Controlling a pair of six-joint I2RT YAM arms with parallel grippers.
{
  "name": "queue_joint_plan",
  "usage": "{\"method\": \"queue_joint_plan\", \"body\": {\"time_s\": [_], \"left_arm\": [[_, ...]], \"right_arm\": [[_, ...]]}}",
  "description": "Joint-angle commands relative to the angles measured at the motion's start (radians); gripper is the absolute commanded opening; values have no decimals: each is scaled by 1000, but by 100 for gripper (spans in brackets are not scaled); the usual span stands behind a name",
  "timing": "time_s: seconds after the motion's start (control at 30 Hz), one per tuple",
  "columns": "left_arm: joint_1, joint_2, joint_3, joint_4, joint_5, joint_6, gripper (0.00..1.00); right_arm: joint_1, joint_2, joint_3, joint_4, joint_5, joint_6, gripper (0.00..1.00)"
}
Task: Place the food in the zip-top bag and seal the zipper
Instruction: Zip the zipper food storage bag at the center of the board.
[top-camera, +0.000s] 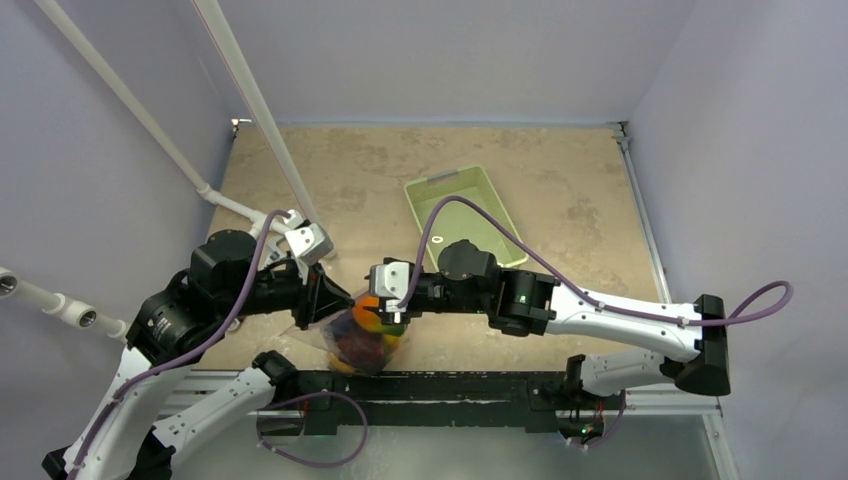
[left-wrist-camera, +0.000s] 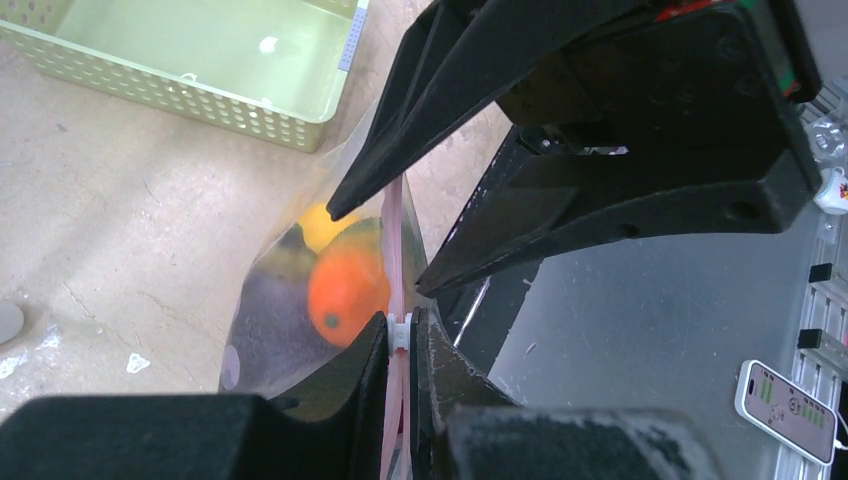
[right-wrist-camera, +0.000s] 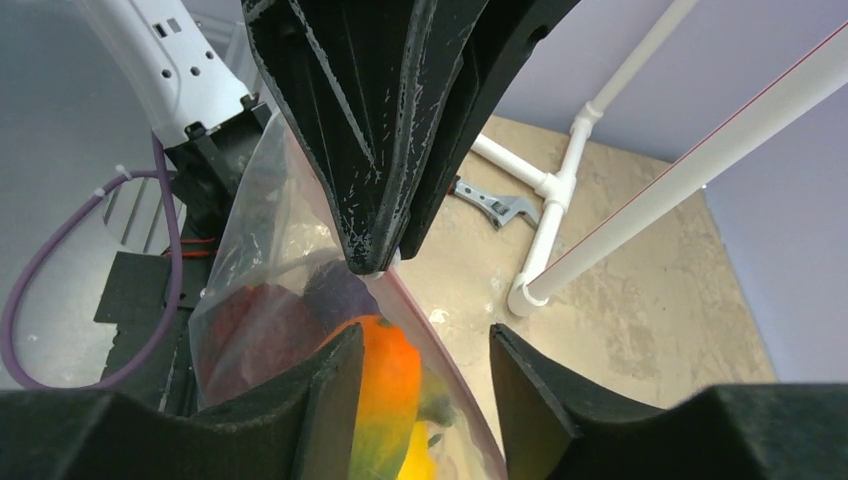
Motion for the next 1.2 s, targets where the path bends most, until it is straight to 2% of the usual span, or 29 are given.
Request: {"method": "queue_joint_plan", "body": {"time_s": [0.0, 0.1, 0.2, 0.37, 0.4, 1.17], "left_arm": [[0, -10, 38, 66, 33, 5, 0], [0, -8, 38, 67, 33, 0, 0], [0, -10, 32, 75, 33, -4, 0], [1, 4, 36, 90, 33, -3, 0], [1, 9, 40, 90, 34, -1, 0], [0, -10, 100, -8, -89, 4, 0]], "right_arm": [[-1, 4, 30, 17, -28, -8, 50], [-1, 0, 17, 14, -41, 8, 41], [-1, -9, 2, 16, -37, 27, 24], [-1, -20, -21, 25, -15, 47, 2], [-1, -22, -22, 24, -6, 50, 0], [-41, -125, -118, 121, 426, 248, 0]]}}
